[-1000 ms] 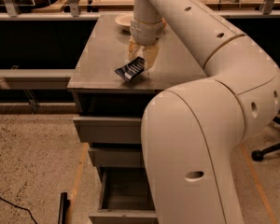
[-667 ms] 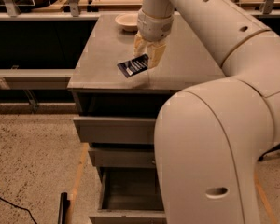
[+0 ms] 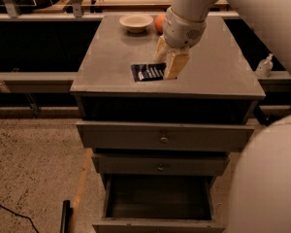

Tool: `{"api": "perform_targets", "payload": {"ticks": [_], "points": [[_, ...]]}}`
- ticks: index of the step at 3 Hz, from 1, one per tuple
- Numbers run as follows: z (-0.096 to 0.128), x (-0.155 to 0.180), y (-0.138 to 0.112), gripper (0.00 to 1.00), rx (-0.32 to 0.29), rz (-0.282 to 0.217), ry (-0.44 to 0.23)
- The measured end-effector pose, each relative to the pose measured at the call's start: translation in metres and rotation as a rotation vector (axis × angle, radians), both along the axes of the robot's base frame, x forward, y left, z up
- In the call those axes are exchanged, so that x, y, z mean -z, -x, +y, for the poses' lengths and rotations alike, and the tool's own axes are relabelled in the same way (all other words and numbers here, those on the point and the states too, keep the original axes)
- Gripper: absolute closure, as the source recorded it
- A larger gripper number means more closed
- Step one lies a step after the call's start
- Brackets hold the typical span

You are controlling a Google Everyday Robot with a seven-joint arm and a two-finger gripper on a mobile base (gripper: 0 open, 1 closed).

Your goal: Place rxbar blueberry into bottom drawer

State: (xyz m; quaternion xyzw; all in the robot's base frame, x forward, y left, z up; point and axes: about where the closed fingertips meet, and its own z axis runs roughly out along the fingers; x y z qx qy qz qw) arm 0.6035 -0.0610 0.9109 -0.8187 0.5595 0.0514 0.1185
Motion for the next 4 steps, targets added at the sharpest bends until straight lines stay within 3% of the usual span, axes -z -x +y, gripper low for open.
{"api": "perform_targets", "payload": {"ticks": [1,2,3,4], "points": [[-0.002,0.002,0.050,1.00,0.120,0.056,-0.052],[-0.012,0.024,0.118,1.00,0.247,0.104,-0.102],[-0.019,0.048,0.144,1.00,0.278,0.045,-0.133],[-0.034,0.133,0.153,1.00,0.274,0.054,-0.116]]}}
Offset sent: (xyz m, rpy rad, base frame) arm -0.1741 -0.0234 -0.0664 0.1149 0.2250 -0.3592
